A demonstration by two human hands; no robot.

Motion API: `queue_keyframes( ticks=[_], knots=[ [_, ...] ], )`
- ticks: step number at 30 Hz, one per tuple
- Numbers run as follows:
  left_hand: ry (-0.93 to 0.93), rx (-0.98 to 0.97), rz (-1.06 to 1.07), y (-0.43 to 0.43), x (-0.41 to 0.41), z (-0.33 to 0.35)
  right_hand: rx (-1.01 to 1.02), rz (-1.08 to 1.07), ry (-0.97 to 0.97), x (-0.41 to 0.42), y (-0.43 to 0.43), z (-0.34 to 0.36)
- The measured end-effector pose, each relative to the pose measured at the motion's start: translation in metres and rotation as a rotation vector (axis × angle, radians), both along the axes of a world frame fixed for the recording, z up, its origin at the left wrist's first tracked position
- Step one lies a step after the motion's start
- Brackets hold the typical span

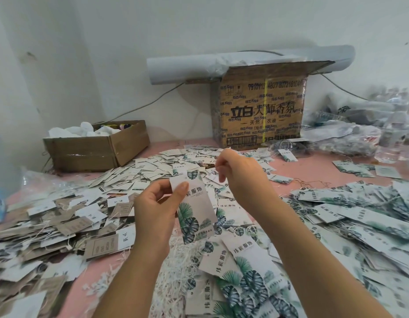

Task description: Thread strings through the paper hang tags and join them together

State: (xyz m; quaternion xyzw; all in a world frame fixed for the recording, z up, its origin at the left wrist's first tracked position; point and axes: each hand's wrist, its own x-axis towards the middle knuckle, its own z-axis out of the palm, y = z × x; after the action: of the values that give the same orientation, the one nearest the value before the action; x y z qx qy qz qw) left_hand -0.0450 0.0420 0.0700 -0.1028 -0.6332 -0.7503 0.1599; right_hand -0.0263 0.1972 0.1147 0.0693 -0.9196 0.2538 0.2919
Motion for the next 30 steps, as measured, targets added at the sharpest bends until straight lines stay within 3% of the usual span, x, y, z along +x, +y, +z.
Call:
queue_keyframes(
  ticks=[4,10,14,19,30],
  knots=[
    [-0.003,-0.029,0.008,0.001,0.002,0.002,-0.017,-0.022,0.048,0.002,0.000,0.004],
    [-0.005,-0.037,-0.013,0.001,0.004,0.002,-0.397,0.247,0.043,0.010,-0.003,0.011],
    [-0.019,-0.045,-0.018,0.002,0.003,0.001,-0.490,0.327,0.006,0.011,-0.007,0.012],
    [-0.003,-0.049,-0.015,0.004,0.005,0.002,-0.391,0.267,-0.025,0.007,-0.011,0.009],
    [0.055,-0.079,-0.032,0.009,0.010,0.005,0.121,0.126,0.037,0.007,-0.018,0.009]
  ],
)
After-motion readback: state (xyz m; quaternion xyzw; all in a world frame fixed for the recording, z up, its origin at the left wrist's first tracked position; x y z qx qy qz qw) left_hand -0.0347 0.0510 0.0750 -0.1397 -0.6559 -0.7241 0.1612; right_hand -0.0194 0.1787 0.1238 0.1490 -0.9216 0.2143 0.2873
